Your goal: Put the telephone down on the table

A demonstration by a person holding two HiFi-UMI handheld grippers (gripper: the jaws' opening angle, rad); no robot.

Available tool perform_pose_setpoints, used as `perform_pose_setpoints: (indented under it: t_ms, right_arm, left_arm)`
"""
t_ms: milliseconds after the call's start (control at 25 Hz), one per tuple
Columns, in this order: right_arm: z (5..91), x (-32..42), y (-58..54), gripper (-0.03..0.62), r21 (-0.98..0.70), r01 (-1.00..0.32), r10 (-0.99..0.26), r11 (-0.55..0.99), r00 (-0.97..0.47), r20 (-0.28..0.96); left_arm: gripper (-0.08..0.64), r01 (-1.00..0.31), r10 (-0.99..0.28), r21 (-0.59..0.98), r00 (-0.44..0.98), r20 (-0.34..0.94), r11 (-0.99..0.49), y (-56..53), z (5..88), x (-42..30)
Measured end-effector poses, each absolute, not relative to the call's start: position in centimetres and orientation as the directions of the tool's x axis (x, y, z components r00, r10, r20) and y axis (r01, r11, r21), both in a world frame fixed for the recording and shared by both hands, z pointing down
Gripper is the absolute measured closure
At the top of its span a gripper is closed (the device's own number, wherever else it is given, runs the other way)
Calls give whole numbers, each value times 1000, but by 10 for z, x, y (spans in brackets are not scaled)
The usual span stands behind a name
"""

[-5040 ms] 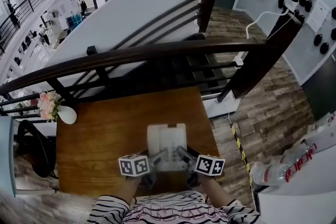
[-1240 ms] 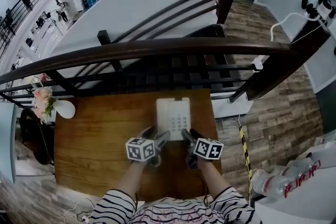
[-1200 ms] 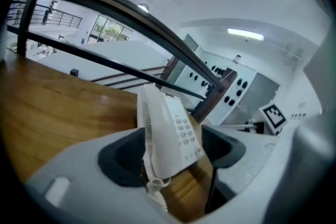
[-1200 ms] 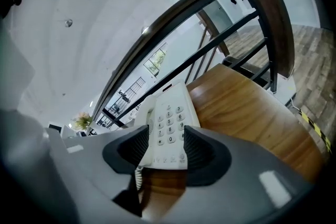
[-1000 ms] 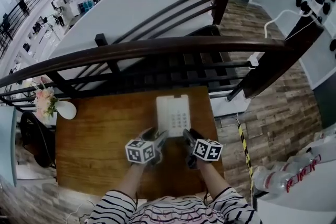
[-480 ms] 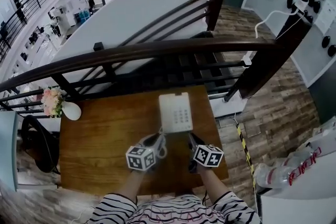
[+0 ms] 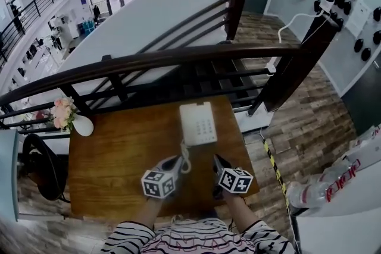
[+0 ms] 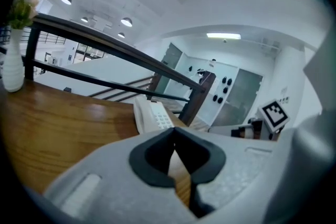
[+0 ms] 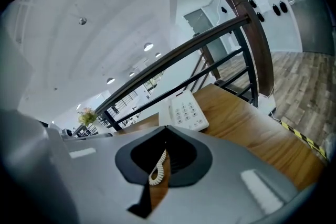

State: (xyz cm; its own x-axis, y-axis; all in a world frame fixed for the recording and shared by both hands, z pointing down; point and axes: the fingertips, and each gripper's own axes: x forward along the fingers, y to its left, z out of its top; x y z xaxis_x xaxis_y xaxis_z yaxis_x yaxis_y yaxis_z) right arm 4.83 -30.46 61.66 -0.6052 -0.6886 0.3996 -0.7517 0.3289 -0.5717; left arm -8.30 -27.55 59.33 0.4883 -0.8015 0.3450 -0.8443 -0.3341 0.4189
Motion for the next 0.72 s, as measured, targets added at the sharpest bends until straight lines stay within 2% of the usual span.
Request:
perform_pose_setpoints:
  t_ms: [720]
  right_arm:
    - [594, 31, -166, 592, -554, -768, -725, 320, -575, 378]
  left_arm:
    - [557, -842, -792, 373, 513, 331, -390, -145, 573, -107]
